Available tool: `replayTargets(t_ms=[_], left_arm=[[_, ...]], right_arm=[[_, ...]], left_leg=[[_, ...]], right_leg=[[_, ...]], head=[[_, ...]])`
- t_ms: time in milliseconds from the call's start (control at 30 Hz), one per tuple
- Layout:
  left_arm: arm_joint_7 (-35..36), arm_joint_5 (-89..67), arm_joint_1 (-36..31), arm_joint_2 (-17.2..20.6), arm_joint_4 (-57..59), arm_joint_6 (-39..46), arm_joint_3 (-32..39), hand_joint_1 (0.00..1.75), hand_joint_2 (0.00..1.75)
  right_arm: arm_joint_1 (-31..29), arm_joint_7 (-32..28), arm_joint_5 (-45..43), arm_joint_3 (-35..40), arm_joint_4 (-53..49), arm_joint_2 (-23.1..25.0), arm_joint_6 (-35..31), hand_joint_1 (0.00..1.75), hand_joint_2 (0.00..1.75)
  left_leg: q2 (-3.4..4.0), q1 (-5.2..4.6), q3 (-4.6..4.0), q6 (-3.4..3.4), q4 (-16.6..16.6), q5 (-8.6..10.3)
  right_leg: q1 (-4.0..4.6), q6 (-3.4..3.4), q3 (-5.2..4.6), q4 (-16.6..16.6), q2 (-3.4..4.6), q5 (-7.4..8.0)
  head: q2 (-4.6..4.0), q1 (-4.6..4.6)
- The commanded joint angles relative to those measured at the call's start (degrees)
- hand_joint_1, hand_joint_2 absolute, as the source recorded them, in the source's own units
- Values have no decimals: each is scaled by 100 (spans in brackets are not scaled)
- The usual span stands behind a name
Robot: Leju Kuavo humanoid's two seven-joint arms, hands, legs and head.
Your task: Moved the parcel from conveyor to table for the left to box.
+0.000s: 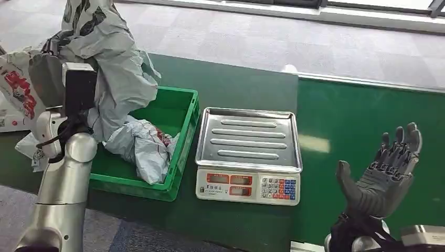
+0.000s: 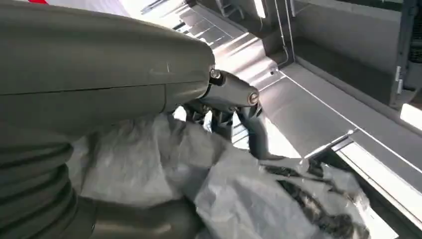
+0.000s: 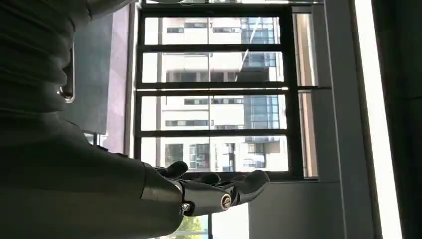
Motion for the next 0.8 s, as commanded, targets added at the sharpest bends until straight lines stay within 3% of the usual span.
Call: replayTargets(t_ms=[33, 467, 600, 800], left_arm=[[-30, 24, -5, 88, 123, -26, 348, 0, 175], [-41, -78, 53, 122, 336, -195, 110, 0, 175], [-585, 833, 259, 81, 2, -328, 46, 0, 175], [-650, 900, 337, 57, -106, -289, 16, 0, 175]], right_arm=[[-249, 29, -18, -68, 397, -5, 16, 0, 175], [-382, 47, 5, -25, 575, -56, 81, 0, 175], [-345, 39, -30, -28, 608, -73, 112, 0, 175], [-341, 36, -35, -33, 614, -72, 120, 0, 175]], left_leg=[[15, 3, 13, 0, -6, -3], [13, 2, 26, -1, -17, 2], [11, 1, 18, -1, -11, -1], [7, 2, 22, 0, -12, -2]], right_leg=[[3, 1, 11, -9, 10, 3], [3, 0, 22, -21, 5, 6], [2, 0, 14, -13, 6, 2], [3, 2, 20, -16, 0, 0]], head=[[0, 2], [0, 0], [0, 0], [0, 0]])
